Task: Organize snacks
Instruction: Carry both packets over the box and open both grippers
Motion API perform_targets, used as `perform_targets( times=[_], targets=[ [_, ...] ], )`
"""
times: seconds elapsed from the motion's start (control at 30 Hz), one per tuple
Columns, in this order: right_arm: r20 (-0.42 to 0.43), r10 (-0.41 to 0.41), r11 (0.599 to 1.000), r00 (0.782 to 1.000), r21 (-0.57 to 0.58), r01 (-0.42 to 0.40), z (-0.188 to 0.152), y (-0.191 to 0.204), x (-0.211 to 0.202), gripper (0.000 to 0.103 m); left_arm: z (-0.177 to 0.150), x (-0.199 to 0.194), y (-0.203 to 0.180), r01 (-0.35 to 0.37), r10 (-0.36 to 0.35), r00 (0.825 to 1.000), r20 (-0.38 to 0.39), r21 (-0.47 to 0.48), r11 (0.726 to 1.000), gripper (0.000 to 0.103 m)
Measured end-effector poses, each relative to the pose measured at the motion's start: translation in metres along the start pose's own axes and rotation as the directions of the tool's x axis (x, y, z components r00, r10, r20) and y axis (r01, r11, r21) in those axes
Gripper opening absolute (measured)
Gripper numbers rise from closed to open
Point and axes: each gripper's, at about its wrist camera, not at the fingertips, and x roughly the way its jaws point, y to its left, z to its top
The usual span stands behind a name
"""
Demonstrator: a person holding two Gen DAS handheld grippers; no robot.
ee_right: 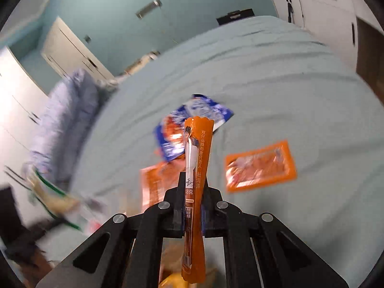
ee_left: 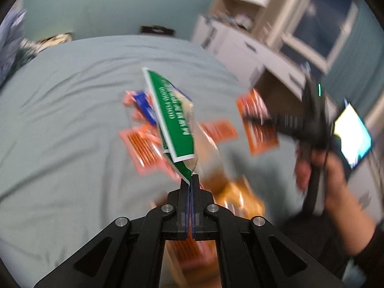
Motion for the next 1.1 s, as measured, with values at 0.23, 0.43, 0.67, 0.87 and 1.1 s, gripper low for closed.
perform_targets(
  times=[0.23,0.43,0.67,0.87,1.1],
  targets=[
    [0.021,0.162,0.987,0.987,0.000,-0.162,-0.042,-0.001,-0.038,0.006,-0.012,0.021,-0.046,0.055,-0.035,0.993,-0.116,0.175,0.983,0.002],
    [-0.017,0.175,0.984,0.984,0.013,-0.175,-0.068,-0.006,-0.053,0.006,-0.011,0.022,-0.022,-0.021,0.025,0.996,-0.088,0.047,0.999,0.068],
    [-0.105,0.186,0.977,0.977,-0.084,-0.195,-0.058,0.026,-0.040,0.009,-0.007,-0.001,0.013,-0.123,0.127,0.991,0.030,-0.120,0.985,0.075],
    [-0.221,0.088,0.976,0.971,-0.176,-0.129,-0.054,0.046,-0.012,0.026,-0.004,0.005,0.032,-0.151,0.159,0.987,0.029,-0.186,0.971,0.075],
    [-0.092,-0.002,0.989,0.996,-0.151,-0.012,-0.034,0.038,-0.030,0.078,-0.006,0.012,0.025,-0.181,0.182,0.983,-0.010,-0.141,0.973,0.075]
  ],
)
